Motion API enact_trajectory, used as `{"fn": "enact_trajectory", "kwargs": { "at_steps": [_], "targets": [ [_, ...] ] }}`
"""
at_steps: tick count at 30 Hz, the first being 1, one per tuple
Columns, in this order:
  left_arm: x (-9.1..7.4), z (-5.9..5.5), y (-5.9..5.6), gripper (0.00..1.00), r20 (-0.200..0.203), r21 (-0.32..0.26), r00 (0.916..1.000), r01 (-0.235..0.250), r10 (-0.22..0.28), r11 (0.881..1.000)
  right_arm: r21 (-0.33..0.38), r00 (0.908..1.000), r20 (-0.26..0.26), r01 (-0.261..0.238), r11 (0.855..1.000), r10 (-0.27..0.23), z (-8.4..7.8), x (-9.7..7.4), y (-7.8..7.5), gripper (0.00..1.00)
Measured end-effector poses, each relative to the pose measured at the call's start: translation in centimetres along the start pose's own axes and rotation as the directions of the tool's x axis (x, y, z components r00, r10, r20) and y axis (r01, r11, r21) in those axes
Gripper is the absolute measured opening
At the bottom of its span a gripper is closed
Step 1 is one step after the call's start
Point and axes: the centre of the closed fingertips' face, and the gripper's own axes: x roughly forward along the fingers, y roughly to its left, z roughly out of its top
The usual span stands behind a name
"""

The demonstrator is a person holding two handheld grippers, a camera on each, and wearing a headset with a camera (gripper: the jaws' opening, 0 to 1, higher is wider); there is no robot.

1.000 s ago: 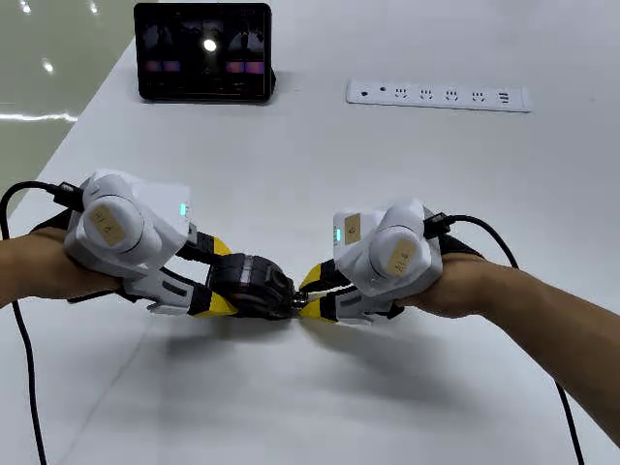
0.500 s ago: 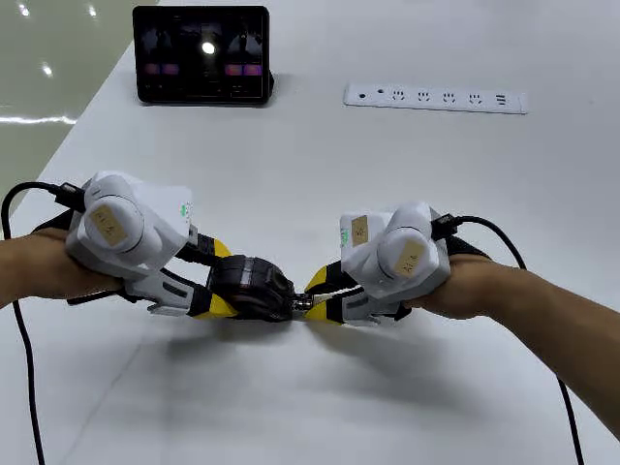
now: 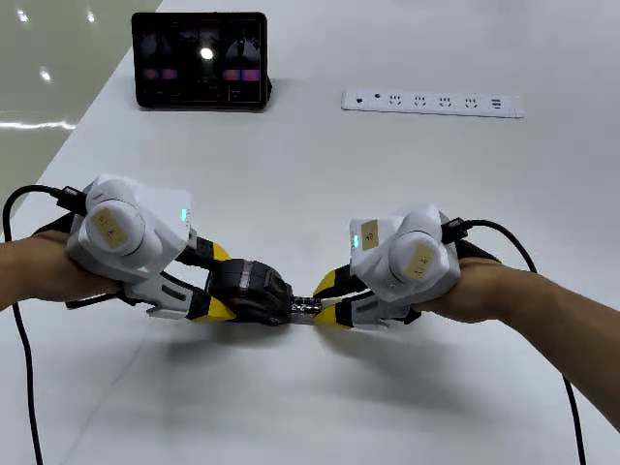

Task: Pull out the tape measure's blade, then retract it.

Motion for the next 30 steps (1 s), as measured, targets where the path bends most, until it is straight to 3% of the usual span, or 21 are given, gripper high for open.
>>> {"fn": "enact_trajectory", "kwargs": {
  "at_steps": [30],
  "targets": [
    [0.1,0.1,0.0,0.25,-0.01,-0.004,1.0,0.002,-0.002,1.0,0.015,0.9993,-0.034,0.018,1.0,-0.017,-2.7,-2.8,0.3,0.1]
  ]
}}
